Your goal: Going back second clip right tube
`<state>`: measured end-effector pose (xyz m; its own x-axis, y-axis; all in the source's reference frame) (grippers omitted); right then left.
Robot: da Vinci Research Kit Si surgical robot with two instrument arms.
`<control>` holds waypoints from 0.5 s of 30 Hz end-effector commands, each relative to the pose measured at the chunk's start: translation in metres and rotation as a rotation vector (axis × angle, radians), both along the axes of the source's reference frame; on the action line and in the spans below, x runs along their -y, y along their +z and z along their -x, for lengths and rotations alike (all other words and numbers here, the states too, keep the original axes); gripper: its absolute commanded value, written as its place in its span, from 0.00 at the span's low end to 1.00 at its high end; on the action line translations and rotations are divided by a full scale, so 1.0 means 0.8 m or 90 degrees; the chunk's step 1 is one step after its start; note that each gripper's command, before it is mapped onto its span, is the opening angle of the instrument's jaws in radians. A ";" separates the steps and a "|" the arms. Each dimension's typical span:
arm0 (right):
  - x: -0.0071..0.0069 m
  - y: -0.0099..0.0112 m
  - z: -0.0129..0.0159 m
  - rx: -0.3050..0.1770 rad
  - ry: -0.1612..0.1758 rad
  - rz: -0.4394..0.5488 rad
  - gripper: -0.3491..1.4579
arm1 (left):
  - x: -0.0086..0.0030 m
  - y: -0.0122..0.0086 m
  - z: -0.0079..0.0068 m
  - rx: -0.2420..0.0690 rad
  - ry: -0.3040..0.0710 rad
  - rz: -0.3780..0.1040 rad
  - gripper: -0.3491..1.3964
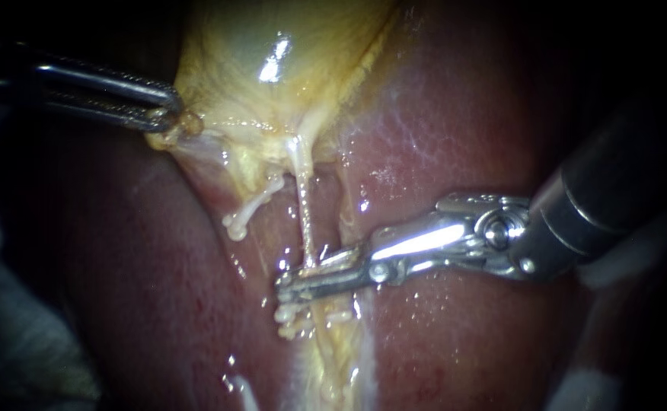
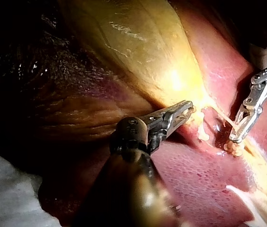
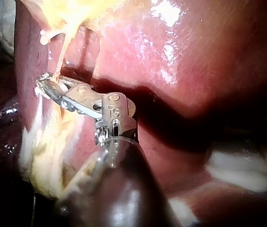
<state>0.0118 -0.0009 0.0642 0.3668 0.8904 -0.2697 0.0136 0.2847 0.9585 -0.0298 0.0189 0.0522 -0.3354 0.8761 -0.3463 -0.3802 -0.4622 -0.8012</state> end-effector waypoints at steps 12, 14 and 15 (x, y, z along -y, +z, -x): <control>0.0002 0.0028 -0.0014 -0.041 0.026 0.106 0.43 | -0.0001 0.0001 0.0000 0.000 0.000 0.000 0.00; -0.0001 0.0033 -0.0012 -0.040 0.031 0.123 0.43 | -0.0001 0.0002 -0.0001 0.000 0.000 0.000 0.00; -0.0003 0.0035 -0.0011 -0.038 0.033 0.132 0.44 | -0.0001 0.0002 -0.0001 0.000 0.001 0.000 0.00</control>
